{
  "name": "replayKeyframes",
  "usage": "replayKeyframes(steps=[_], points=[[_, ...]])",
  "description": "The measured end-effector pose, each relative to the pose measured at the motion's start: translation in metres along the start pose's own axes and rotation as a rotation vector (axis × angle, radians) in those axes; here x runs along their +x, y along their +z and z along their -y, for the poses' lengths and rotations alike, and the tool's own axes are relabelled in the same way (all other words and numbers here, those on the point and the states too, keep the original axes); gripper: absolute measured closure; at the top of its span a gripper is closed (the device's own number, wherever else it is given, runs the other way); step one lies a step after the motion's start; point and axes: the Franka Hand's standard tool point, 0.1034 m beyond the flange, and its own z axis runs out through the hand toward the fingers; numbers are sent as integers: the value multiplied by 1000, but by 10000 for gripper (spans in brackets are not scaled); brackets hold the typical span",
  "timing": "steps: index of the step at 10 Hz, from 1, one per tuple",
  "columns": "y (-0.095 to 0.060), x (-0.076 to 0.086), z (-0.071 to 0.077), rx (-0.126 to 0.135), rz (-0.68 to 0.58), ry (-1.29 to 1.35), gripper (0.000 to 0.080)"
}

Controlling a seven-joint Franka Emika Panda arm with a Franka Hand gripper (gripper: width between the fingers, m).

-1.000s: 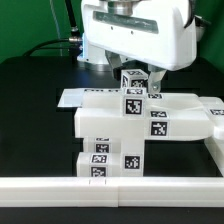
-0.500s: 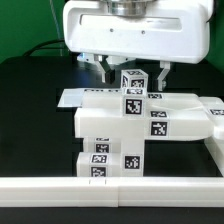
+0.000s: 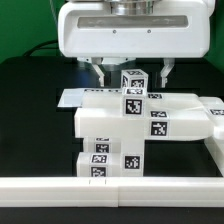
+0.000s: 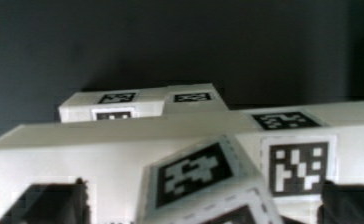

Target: Assemble chair

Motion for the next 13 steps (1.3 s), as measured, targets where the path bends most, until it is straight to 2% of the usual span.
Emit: replayKeyframes(steps=[3,4,5,6,7,10,13], points=[[0,1,-2,-14,-4,-216,151],[0,1,-2,-21,-5,-272,235],[0,1,-2,-20,-5,-251,370],[0,1,-2,-20,-5,-252,370],[0,1,-2,-20,-5,-250,529],[0,1,-2,-16,-5,-170,528],[1,1,0,7,-9,157,528]])
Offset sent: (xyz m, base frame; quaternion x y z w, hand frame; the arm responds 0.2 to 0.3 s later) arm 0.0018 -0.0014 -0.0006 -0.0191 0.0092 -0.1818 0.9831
